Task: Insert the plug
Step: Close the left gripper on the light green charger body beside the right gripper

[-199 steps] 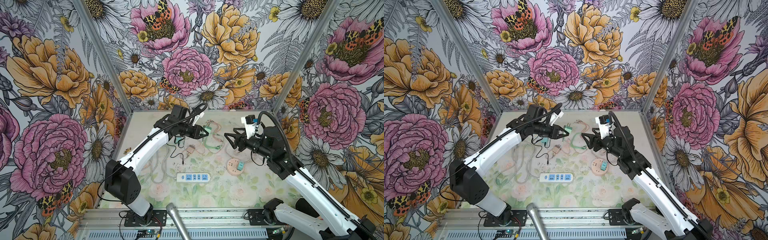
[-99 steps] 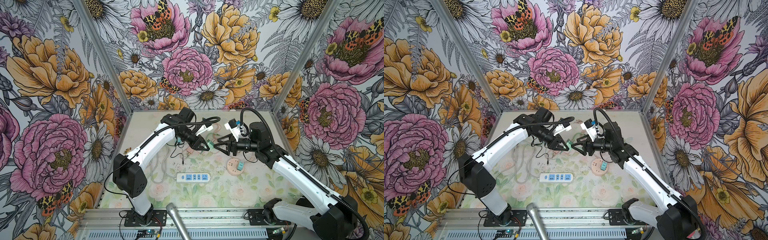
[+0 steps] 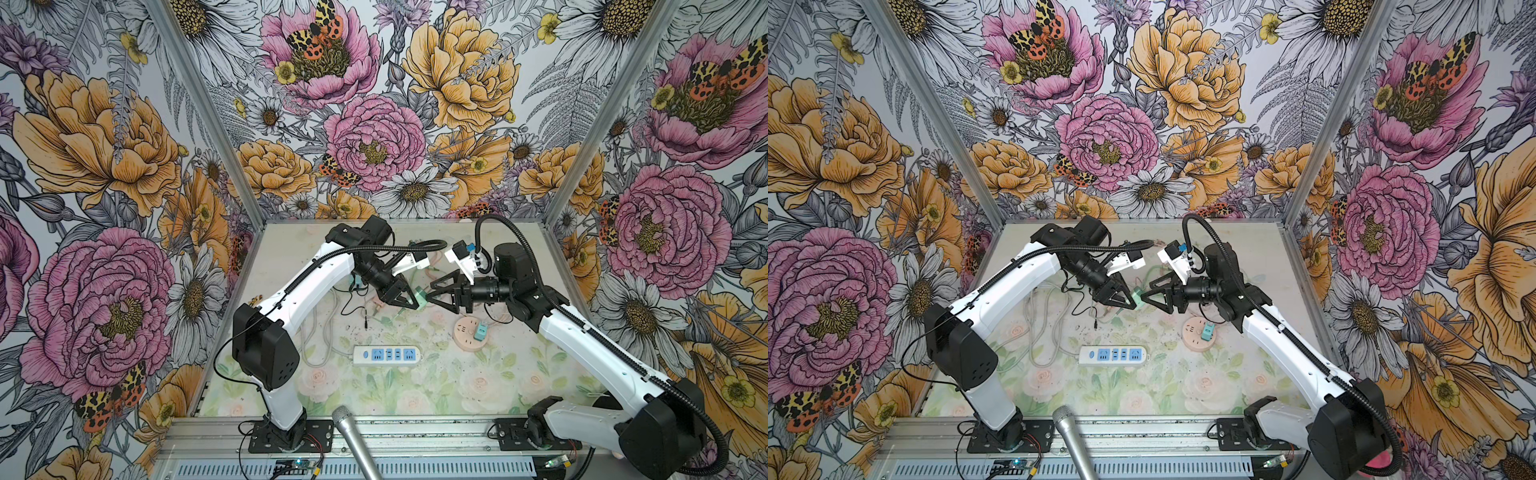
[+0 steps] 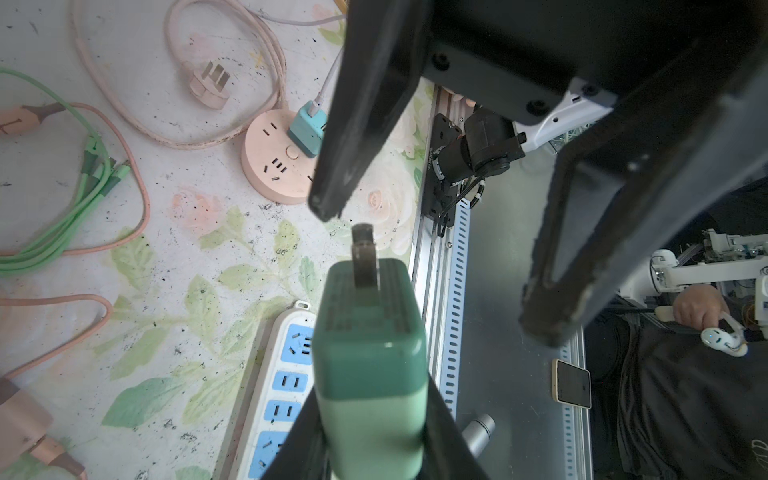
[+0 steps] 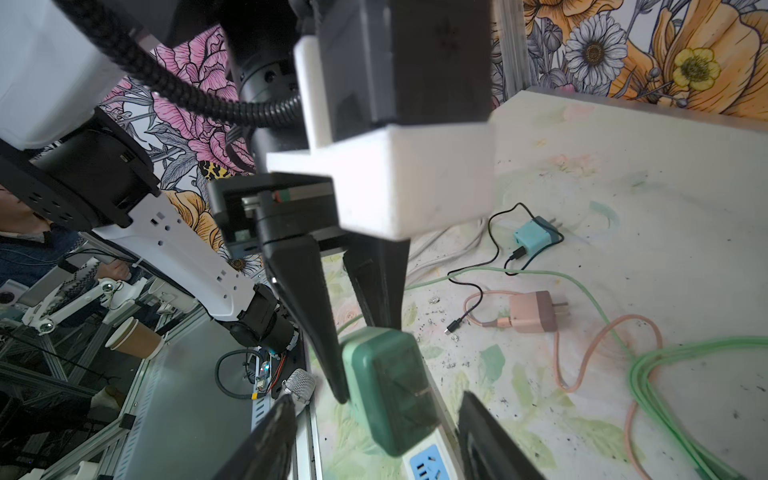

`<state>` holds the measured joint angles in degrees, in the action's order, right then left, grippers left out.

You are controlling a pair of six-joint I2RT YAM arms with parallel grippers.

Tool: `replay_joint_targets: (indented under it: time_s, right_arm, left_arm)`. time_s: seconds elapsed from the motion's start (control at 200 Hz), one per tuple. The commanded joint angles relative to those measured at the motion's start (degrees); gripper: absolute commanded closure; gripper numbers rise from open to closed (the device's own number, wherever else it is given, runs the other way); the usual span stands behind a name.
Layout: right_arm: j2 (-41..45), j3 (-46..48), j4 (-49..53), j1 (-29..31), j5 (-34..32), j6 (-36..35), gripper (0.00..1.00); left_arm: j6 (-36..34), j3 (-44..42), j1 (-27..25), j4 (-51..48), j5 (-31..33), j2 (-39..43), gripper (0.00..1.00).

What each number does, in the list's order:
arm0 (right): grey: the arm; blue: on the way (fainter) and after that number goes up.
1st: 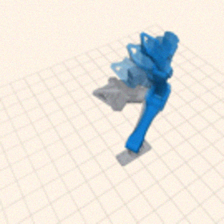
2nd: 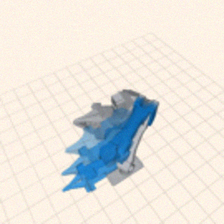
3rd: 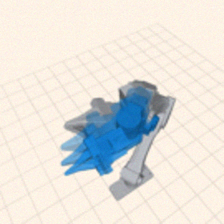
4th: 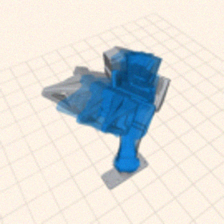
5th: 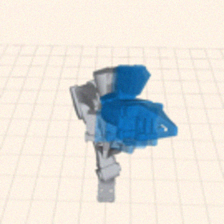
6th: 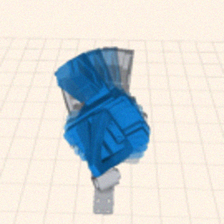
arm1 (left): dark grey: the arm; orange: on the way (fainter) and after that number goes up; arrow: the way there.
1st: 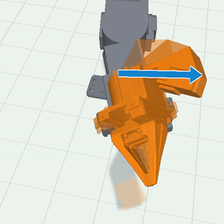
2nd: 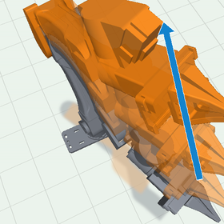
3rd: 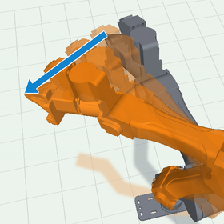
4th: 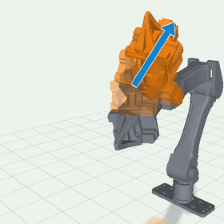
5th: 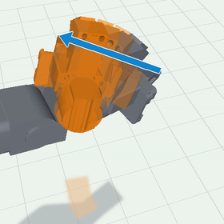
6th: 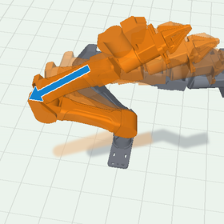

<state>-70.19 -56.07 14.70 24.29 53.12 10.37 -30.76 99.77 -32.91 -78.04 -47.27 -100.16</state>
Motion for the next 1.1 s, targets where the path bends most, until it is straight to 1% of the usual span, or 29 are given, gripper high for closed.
replay_joint_targets:
  time_s: [0.0, 0.15, 0.34, 0.41, 0.515, 0.625, 0.666, 0.696, 0.811, 0.916, 0.966, 0.986, 1.036, 1.096]
  right_arm:
    - [-2.23, -0.52, -0.54, -0.28, 1.6, -1.35, 0.39]
    - [-4.81, -1.59, -0.53, -0.24, 3.41, -0.9, 0.43]
    - [-4.41, -0.47, -0.47, -0.26, 4.9, -0.93, 0.48]
    - [-4.25, -0.11, -0.44, -0.22, 5.8, -0.89, 0.57]
    - [-4.55, -0.09, -0.54, -0.29, 6.62, -0.14, 0.74]
    - [-4.34, -0.23, -0.48, -0.23, 6.34, -0.14, 0.85]
    - [-4.19, -0.29, -0.55, -0.28, 6.28, -0.09, 0.88]
    - [-4.08, -0.29, -0.63, -0.22, 6.2, -0.09, 0.91]
    - [-4.09, -0.39, -0.57, -0.3, 6.01, -0.03, 1.0]
    - [-4.14, -0.35, -0.58, -0.24, 5.6, 0.21, 1.0]
    - [-4.09, -0.3, -0.62, -0.23, 5.24, 0.3, 1.0]
    - [-4.02, -0.32, -0.57, -0.22, 5.08, 0.34, 1.0]
    - [-3.79, -0.29, -0.65, -0.28, 4.49, 0.31, 1.0]
    - [-3.26, -0.2, -0.76, -0.24, 2.13, 0.47, 1.0]
  left_arm:
    - [-2.92, 1.7, -0.58, -1.84, -2.44, 0.32, 0.82]
    - [-3.28, 1.97, -0.58, -1.94, -2.57, 0.49, 0.81]
    - [-3.94, 2.71, -0.51, -2.25, -2.13, -0.37, 0.81]
    - [-4.39, 3.59, -0.58, -2.46, -2.13, -0.97, 0.81]
    - [-5.7, 6.16, -0.83, -4.27, -2.13, -2.58, 0.81]
    - [-7.11, 7.96, -1.74, -6.48, -1.75, -3.6, 0.81]
    - [-7.04, 8.16, -1.98, -6.68, -1.21, -3.58, 0.81]
    - [-6.88, 8.29, -2.04, -6.74, -0.91, -5.76, 0.81]
    - [-7.25, 8.38, -2.07, -6.69, -1.23, -6.04, 0.8]
    - [-7.38, 9.04, -1.92, -6.73, -1.51, -5.99, 0.78]
    - [-7.17, 9.51, -1.74, -6.69, -1.26, -6.01, 0.73]
    - [-7.03, 9.84, -1.58, -6.64, -1.17, -6.02, 0.69]
    - [-6.24, 10.69, -1.1, -6.61, -0.83, -6.13, 0.52]
    - [-3.76, 12.21, -0.35, -5.99, 0.33, -6.19, 0.4]
